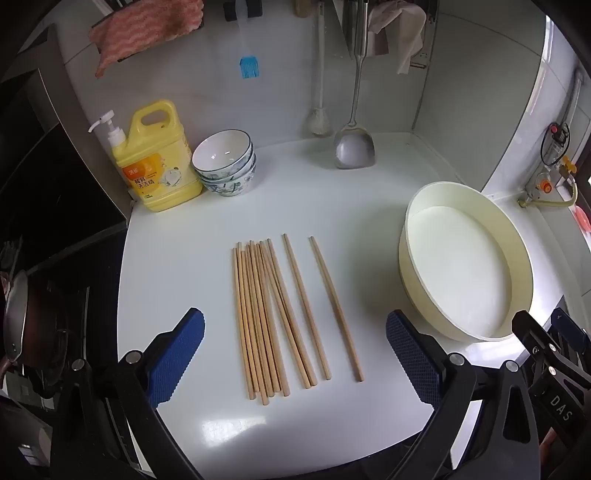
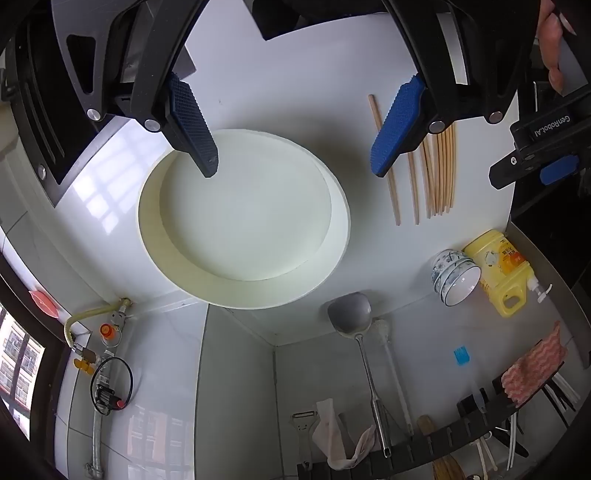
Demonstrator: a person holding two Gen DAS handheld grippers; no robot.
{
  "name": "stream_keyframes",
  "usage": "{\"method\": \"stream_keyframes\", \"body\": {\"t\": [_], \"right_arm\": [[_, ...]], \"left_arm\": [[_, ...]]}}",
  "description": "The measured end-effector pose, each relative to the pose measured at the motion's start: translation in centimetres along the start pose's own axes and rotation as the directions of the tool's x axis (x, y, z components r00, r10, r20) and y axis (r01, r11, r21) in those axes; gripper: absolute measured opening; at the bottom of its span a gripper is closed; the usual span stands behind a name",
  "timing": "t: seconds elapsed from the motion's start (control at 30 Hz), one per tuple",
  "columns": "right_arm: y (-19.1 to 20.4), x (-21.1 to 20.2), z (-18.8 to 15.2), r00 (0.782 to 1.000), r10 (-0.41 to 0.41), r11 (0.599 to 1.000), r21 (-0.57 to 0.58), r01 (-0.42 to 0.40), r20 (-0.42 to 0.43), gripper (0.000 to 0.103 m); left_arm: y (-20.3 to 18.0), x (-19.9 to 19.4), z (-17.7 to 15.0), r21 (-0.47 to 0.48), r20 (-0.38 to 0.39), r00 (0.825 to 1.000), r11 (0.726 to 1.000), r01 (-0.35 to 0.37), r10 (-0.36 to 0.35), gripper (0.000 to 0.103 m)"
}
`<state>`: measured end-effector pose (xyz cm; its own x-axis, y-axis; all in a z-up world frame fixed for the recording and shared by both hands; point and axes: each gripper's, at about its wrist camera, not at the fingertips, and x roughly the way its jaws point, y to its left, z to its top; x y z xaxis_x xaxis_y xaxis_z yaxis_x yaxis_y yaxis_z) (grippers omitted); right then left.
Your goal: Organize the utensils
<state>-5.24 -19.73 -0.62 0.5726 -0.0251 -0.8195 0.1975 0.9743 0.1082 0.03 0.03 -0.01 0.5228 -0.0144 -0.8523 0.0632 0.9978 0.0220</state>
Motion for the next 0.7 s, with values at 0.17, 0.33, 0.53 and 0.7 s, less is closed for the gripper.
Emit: {"method": "stream_keyframes", "body": {"t": [0.17, 0.33, 0.53, 0.7], "right_arm": [[0.09, -0.11, -0.01, 1.000, -0.001, 1.000, -0.001, 0.001, -0.001, 0.081], [0.17, -0.03, -0.17, 1.000, -0.001, 1.000, -0.002, 0.001, -0.003, 0.081], [0.09, -0.43, -0.05, 1.000, -0.001, 1.000, -0.003, 0.001, -0.003, 0.081], [0.06, -0.22, 0.22, 1.000, -0.001, 1.000, -0.006, 0.001, -0.005, 0.081]], "left_arm": [[0.05, -0.09, -0.02, 0.010, 0.006, 1.000, 1.000, -0.003, 0.003, 0.097], [0.42, -0.17, -0.06, 0.021, 0.005, 1.000, 1.000, -0.006, 0.006, 0.097], [0.22, -0.13, -0.06, 0.004, 0.001, 1.000, 1.000, -0.015, 0.015, 0.097], [0.49, -0.35, 0.20, 0.004, 0.000, 1.000, 1.000, -0.016, 0.016, 0.097]]}}
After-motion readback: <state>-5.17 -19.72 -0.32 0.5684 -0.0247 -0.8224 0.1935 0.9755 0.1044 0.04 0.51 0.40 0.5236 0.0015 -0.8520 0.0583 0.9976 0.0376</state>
